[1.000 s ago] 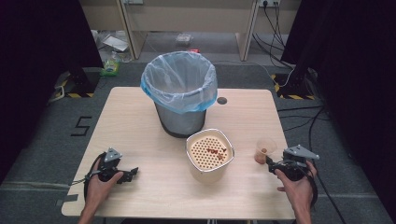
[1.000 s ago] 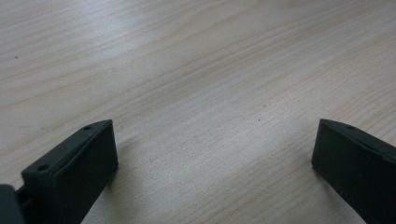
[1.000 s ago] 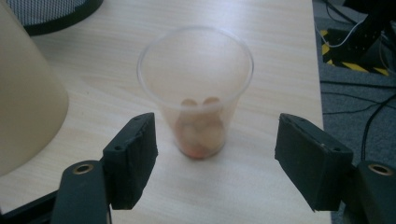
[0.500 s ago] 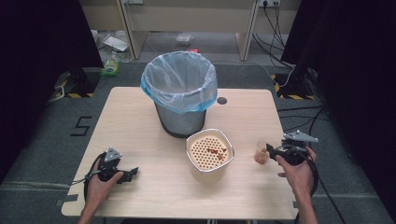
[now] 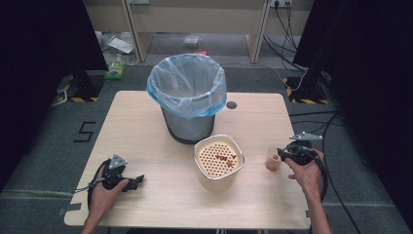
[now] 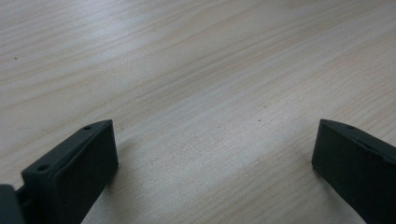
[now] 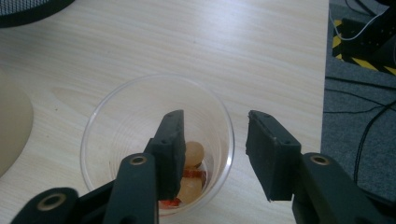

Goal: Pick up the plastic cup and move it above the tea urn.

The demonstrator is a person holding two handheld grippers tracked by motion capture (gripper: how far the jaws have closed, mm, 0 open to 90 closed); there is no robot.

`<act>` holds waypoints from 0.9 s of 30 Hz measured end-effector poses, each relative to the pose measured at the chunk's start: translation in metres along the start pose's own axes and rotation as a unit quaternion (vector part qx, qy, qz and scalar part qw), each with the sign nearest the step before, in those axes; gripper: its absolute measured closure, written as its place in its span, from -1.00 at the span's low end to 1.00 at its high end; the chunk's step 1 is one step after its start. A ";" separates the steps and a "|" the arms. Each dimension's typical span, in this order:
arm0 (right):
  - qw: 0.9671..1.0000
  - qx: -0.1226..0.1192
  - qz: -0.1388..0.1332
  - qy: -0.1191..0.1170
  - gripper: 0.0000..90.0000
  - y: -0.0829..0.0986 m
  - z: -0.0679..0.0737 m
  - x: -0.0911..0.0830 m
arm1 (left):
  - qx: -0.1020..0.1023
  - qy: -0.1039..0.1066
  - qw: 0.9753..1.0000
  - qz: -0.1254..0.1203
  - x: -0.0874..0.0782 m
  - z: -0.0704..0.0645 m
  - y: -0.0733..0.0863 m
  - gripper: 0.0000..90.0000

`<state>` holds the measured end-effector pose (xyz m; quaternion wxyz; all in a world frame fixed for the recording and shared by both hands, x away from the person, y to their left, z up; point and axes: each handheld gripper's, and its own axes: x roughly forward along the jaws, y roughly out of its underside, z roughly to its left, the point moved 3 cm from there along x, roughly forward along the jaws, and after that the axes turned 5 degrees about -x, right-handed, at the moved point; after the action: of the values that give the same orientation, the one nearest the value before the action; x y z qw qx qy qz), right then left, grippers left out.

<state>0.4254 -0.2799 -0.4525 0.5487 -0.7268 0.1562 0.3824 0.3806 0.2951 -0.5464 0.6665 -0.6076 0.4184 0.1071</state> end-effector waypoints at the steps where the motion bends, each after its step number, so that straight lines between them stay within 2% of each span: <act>1: 1.000 0.001 0.004 0.001 0.32 0.000 0.000 0.001 | 0.000 0.000 1.000 0.000 0.000 0.000 0.000 -1.00; 5: 1.000 0.002 0.017 -0.008 0.44 0.004 -0.001 0.007 | 0.001 0.000 1.000 0.000 0.000 0.000 0.000 -1.00; 8: 1.000 -0.007 0.027 -0.013 0.55 0.008 -0.001 0.011 | 0.000 0.000 1.000 0.000 0.000 0.000 0.000 -1.00; 11: 0.999 -0.019 0.022 -0.019 0.75 0.011 0.000 0.011 | 0.000 0.000 1.000 0.000 0.000 0.000 0.000 -1.00; 15: 0.998 -0.046 -0.001 -0.033 0.93 0.009 0.006 0.004 | 0.000 0.000 1.000 0.000 0.000 0.000 0.000 -1.00; 16: 0.998 -0.054 -0.007 -0.032 0.95 0.008 0.009 0.001 | 0.000 0.000 1.000 0.000 0.000 0.000 0.000 -1.00; 18: 0.997 -0.077 -0.020 -0.014 0.95 0.005 0.012 -0.003 | 0.000 0.000 1.000 0.000 0.000 0.000 0.000 -1.00; 21: 0.995 -0.083 -0.051 0.000 0.95 0.000 0.019 -0.008 | 0.000 0.000 1.000 0.000 0.000 0.000 0.000 -1.00; 24: 0.993 -0.080 -0.090 0.006 0.95 -0.005 0.025 -0.013 | 0.000 0.000 1.000 0.000 0.000 0.000 0.000 -1.00; 25: 0.992 -0.080 -0.098 0.009 0.95 -0.007 0.026 -0.014 | 0.000 0.000 1.000 0.000 0.000 0.000 0.000 -1.00; 27: 0.991 -0.089 -0.096 0.012 0.95 -0.011 0.030 -0.014 | 0.000 0.000 1.000 0.000 0.000 0.000 0.000 -1.00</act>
<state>0.4120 -0.2513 -0.4381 0.5145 -0.7886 0.0575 0.3317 0.3807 0.2952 -0.5464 0.6667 -0.6075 0.4183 0.1070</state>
